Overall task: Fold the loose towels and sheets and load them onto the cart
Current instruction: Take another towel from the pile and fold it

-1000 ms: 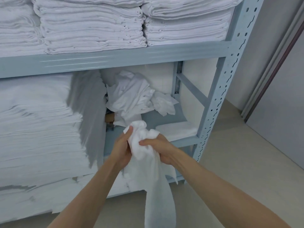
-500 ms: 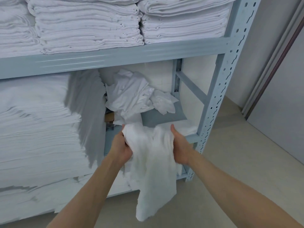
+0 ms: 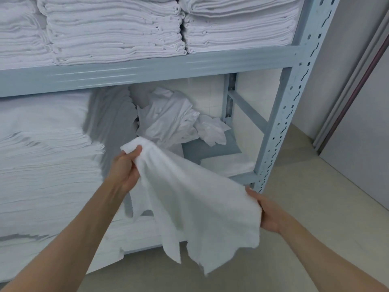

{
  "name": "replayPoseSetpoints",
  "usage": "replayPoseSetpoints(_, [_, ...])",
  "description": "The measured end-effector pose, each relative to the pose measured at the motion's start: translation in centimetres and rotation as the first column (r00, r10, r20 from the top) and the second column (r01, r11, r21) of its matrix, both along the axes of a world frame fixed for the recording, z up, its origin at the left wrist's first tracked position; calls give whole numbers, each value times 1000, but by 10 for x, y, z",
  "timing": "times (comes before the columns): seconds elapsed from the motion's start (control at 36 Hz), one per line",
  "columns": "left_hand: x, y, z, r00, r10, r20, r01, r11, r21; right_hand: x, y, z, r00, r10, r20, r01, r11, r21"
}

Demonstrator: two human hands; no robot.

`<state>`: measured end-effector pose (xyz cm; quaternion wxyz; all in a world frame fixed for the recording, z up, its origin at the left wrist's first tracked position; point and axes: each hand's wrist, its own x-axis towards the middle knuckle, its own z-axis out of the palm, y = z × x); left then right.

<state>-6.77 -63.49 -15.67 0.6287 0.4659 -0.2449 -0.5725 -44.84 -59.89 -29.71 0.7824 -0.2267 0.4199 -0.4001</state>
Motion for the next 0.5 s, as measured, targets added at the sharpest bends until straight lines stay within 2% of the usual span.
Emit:
replayPoseSetpoints(0.06, [2,0,1,999,6,49,-6,1000,-4,-13,0,-5,999,3,-54,-3,1000,-11])
replayPoseSetpoints(0.14, [10,0,-4,979,8,204,-9,1000,1,-24,-7,5,988,-152,-19,152,988,-24])
replayPoseSetpoints(0.19, [16,-3,-9,913,19,408,-25,1000,10,-27,-14,9,954,-293,60,294,956,-14])
replayPoseSetpoints(0.25, [20,-6,-13,802,20,597,-26,1000,1,-29,-19,12,936,-345,73,346,938,-2])
replayPoseSetpoints(0.28, [20,-8,-14,757,12,654,-9,1000,-7,-29,-21,15,949,-314,27,314,949,9])
replayPoseSetpoints(0.33, [19,-11,-17,655,-22,755,40,999,-5,-28,-23,18,966,-194,-170,202,979,36])
replayPoseSetpoints(0.39, [17,-13,-20,571,-72,818,66,997,42,-27,-26,22,925,-115,-361,145,988,56])
replayPoseSetpoints(0.44, [16,-14,-24,523,-103,846,40,995,96,-26,-32,24,863,-116,-492,160,986,49])
replayPoseSetpoints(0.5, [18,-13,-28,520,-105,848,-34,989,143,-27,-37,28,806,-139,-575,193,981,34])
